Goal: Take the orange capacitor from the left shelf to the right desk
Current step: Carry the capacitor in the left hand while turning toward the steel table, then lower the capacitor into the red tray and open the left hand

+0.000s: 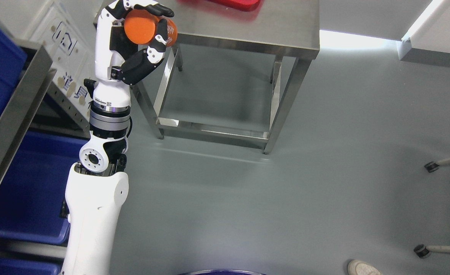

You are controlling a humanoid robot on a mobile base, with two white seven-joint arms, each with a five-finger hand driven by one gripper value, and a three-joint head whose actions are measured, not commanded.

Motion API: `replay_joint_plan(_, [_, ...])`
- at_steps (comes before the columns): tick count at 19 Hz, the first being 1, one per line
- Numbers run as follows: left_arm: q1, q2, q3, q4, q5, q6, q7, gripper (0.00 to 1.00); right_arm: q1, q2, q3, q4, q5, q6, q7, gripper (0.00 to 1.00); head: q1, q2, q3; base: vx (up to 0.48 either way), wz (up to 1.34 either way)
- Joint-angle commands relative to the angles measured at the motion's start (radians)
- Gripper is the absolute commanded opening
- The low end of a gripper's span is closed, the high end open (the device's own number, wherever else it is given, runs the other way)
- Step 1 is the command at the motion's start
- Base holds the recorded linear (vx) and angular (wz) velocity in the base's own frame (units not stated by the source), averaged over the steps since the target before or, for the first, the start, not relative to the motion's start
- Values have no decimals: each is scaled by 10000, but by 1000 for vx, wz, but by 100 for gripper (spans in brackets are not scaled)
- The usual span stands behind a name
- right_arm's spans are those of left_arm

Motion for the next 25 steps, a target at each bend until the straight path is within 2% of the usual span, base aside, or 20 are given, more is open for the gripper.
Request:
replay_joint_plan(1, [78, 174, -960, 8, -15, 44, 10, 2, -15, -175, -107, -338, 46, -8, 10, 100, 0, 0, 0, 522, -198])
replay_joint_plan(9, [262, 174, -1114, 39, -16, 135, 72, 2, -15, -175, -107, -338, 46, -8, -5, 100, 0, 0, 0, 522, -119])
replay_joint_plan(15, [-273, 174, -1160, 268, -31, 2173, 546, 2, -15, -175, -107, -338, 46, -8, 10, 100, 0, 0, 0, 408, -90])
replay_joint_plan(20, [-643, 174, -1466, 790, -215, 3646, 624, 4, -15, -175, -107, -338, 46, -8, 10, 100, 0, 0, 0, 185, -127])
replay_joint_plan(25, [-628, 174, -1697, 1082, -491, 3986, 655, 6, -15, -175, -107, -338, 46, -8, 10, 100, 0, 2, 0, 68, -22])
